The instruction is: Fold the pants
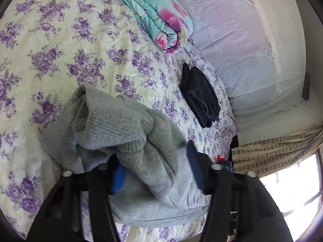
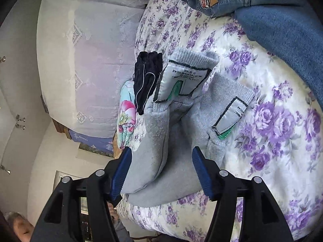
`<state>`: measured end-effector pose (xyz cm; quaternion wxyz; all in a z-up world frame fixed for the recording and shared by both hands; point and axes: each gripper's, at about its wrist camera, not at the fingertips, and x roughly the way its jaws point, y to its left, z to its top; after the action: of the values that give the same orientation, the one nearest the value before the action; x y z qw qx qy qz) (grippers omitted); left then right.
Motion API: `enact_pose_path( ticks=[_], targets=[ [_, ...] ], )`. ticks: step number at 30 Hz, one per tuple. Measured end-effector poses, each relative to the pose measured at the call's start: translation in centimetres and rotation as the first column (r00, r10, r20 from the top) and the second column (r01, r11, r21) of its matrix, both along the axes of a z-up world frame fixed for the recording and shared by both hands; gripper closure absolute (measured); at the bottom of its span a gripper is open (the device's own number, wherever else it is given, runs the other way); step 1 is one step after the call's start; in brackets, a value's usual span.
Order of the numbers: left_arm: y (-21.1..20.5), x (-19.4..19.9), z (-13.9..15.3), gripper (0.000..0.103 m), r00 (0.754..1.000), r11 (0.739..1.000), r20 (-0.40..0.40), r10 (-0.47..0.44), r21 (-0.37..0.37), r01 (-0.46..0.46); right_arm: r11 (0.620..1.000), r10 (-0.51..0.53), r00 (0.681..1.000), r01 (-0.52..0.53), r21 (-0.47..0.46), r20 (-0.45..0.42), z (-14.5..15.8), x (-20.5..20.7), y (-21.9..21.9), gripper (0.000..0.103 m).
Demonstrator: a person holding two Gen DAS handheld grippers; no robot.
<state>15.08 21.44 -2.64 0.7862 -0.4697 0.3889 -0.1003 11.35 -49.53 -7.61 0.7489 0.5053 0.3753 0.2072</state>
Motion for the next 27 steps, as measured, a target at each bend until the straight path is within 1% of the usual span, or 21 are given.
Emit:
enact_pose_path(
  ticks=[1,3,5,8,10,13,14,16,17,18,19,20,21,23,24,26,27],
  targets=[
    [0.1,0.1,0.2,0.081,1.0,1.0,0.017,-0.012,-0.002,0.012,1.0,-0.004,1.0,0.005,0.004,-0.012,0.0,0.4,0.0,0.04],
    [0.2,0.1,1.2,0.085,0.998,1.0,0.059,-0.019,0.017,0.018,1.0,-0.013,1.0,0.013,0.024,-0.022,0.1,0.5,-0.2,0.04],
    [0.3,0.3,1.7,0.086,0.997,0.999,0.075,-0.027,0.018,0.026,0.999,-0.024,0.999,0.024,0.028,-0.029,0.2,0.8,-0.4,0.04],
    [0.2,0.4,2.1,0.086,0.996,0.999,0.076,-0.036,0.021,0.035,0.998,-0.043,0.998,0.044,0.036,-0.035,0.1,1.3,-0.5,0.04],
    [0.3,0.6,2.0,0.086,0.997,0.999,0.073,-0.036,0.018,0.035,0.997,-0.052,0.998,0.054,0.061,-0.042,0.0,2.0,-0.3,0.039],
    [0.2,0.6,2.0,0.086,0.996,0.999,0.073,-0.042,0.022,0.04,0.997,-0.021,1.0,0.023,0.08,-0.02,0.9,3.2,0.7,0.039],
    [0.2,0.6,2.1,0.086,0.996,0.999,0.071,-0.045,0.025,0.043,0.997,-0.013,1.0,0.015,0.078,-0.019,1.3,3.7,1.1,0.035],
    [0.3,0.7,2.0,0.086,0.996,0.999,0.069,-0.05,0.025,0.048,0.997,-0.001,0.999,0.004,0.078,-0.036,1.2,4.8,1.6,0.034],
    [0.3,0.7,2.0,0.086,0.996,0.999,0.069,-0.048,0.022,0.047,0.997,-0.005,0.998,0.01,0.078,-0.064,0.9,5.4,1.7,0.034],
    [0.4,0.9,2.0,0.086,0.996,0.999,0.068,-0.05,0.019,0.049,0.997,-0.01,0.997,0.017,0.08,-0.081,0.5,5.9,1.8,0.037],
    [0.5,1.0,2.0,0.086,0.996,0.999,0.068,-0.051,0.017,0.05,0.997,-0.014,0.996,0.021,0.078,-0.087,0.3,6.4,1.8,0.056],
    [0.6,1.3,2.2,0.086,0.996,0.999,0.068,-0.05,0.012,0.049,0.998,-0.019,0.996,0.024,0.054,-0.084,0.2,7.2,1.7,0.065],
    [0.8,1.6,2.3,0.086,0.996,0.999,0.069,-0.049,0.008,0.049,0.999,-0.035,0.997,0.037,0.023,-0.074,0.5,7.8,1.5,0.079],
    [1.0,2.3,2.9,0.086,0.996,0.999,0.077,-0.044,0.007,0.043,0.997,-0.068,0.998,0.067,-0.025,-0.017,1.9,8.6,1.3,0.089],
    [1.1,2.4,3.2,0.086,0.996,0.999,0.085,-0.035,0.012,0.034,0.996,-0.072,0.997,0.073,-0.045,0.024,3.1,8.9,1.4,0.091],
    [1.2,2.0,4.4,0.086,0.991,0.999,0.128,-0.027,0.02,0.025,0.997,-0.061,0.989,0.066,-0.037,0.137,5.9,8.8,1.4,0.091],
    [1.2,1.6,4.8,0.086,0.987,0.999,0.155,-0.031,0.02,0.028,0.998,-0.039,0.978,0.049,-0.042,0.203,7.5,8.3,1.6,0.091]
  ],
)
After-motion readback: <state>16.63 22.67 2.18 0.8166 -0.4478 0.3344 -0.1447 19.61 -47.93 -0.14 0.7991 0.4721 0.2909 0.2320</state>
